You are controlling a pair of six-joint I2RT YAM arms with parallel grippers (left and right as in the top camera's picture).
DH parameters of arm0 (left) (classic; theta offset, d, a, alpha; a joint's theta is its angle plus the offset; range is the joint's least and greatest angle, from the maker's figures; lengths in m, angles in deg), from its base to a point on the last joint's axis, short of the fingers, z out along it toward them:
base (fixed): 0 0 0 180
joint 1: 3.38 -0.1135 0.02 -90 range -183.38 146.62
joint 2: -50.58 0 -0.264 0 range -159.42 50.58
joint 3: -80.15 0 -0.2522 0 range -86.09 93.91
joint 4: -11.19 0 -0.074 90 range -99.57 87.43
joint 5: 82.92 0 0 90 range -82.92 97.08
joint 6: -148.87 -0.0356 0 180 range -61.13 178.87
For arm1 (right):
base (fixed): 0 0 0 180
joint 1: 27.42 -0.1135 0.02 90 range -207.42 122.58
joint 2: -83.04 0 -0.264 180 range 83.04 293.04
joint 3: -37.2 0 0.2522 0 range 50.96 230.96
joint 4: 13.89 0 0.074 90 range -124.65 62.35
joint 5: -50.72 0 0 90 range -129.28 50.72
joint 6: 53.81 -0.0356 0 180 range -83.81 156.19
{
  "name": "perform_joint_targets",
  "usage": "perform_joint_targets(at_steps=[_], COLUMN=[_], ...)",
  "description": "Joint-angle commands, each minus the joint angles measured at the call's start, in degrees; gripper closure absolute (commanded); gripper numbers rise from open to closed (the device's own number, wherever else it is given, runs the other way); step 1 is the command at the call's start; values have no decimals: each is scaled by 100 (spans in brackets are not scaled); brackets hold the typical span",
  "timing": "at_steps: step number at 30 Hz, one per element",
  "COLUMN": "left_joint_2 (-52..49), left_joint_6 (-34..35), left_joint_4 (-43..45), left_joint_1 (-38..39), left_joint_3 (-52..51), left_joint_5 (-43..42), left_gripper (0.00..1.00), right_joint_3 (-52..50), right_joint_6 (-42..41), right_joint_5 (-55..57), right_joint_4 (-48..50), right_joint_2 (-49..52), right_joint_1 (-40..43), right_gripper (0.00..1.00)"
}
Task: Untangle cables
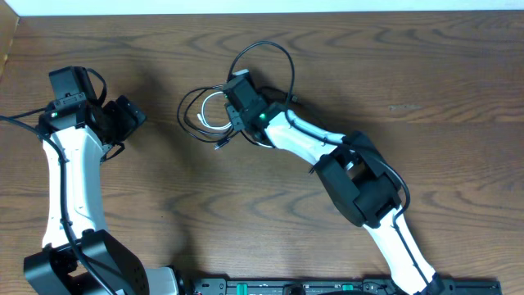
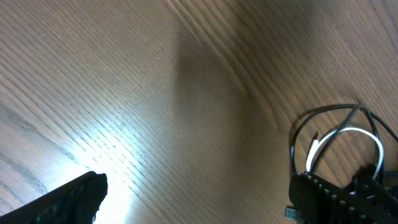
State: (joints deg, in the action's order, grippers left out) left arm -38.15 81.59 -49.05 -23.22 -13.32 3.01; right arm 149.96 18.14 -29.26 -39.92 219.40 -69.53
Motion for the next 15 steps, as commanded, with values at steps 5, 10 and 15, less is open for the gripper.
perform_joint_targets(at_steps=[5, 10, 15], left_joint_2=[-37, -37, -37], left_joint_6=[33, 33, 33], left_joint_4=[-17, -17, -17], left_joint_1=[-9, -9, -9], left_joint_3=[-35, -35, -35], left_joint_5=[114, 114, 114], left_gripper=[2, 2, 2], right_joint_3=[59, 59, 195], right_joint_6=[-120, 688, 1235], right_joint_5=[-1965, -2752, -2776], right_joint_4=[-1226, -2444, -2900], right_joint_2=[127, 125, 101], right_joint_1=[24, -136, -271], right_gripper=[53, 62, 58])
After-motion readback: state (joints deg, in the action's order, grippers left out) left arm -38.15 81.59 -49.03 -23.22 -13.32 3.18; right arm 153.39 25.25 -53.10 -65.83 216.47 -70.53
